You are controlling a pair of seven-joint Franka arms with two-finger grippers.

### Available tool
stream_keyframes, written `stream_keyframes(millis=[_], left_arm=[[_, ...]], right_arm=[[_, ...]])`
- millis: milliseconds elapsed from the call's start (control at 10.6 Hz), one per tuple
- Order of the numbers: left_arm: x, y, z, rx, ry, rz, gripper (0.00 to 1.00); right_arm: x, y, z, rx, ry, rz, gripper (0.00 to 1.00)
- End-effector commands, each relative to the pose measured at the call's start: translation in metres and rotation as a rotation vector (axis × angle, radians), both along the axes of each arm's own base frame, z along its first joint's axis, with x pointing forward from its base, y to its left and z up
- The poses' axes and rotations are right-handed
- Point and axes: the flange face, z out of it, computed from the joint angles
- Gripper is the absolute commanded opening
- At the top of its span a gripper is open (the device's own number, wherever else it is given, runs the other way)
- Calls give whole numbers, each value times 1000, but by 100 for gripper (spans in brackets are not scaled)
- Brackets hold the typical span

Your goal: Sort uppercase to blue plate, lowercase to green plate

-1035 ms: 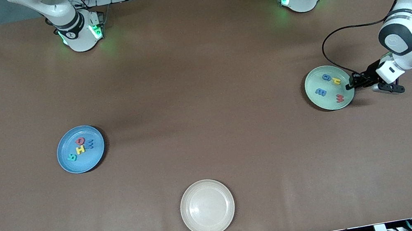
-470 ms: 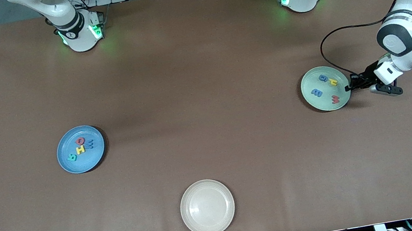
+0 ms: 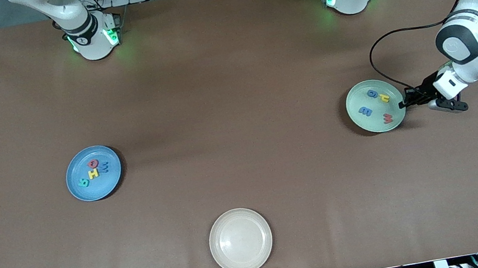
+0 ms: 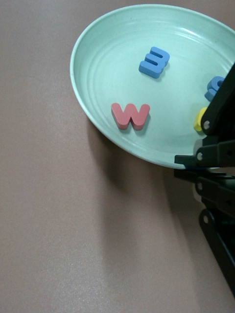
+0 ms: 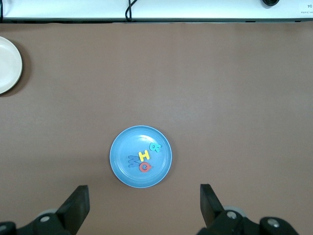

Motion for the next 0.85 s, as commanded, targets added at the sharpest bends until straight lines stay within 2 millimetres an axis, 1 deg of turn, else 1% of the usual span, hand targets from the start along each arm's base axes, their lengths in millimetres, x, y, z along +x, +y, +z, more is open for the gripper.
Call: stream_keyframes(millis=[0,94,188,282,376,470,564,658,752], left_arm=[[-2,3,4,-18,4,29,52],[-2,5,5,-18,3,32,77],[3,8,9,-15,-12,32,100],[11,11,20,-10,-23,17,100],[27,14,41,27,-23,-22,100],[47,17,76,82,22,-22,100],[70,17,129,165,79,18,100],[86,6,184,229,134,74,100],[98,-19,232,246,167,113,100]], right_arm=[[2,0,3,14,4,-3,100],[3,1,4,14,2,-1,100],[3,4,4,14,1,4,100],[3,4,4,14,1,2,100],[3,4,4,14,1,2,100],[3,3,4,14,-1,1,100],[3,3,5,14,-1,1,100],[3,2,7,14,-4,-1,100],[3,2,7,14,-4,-1,100]])
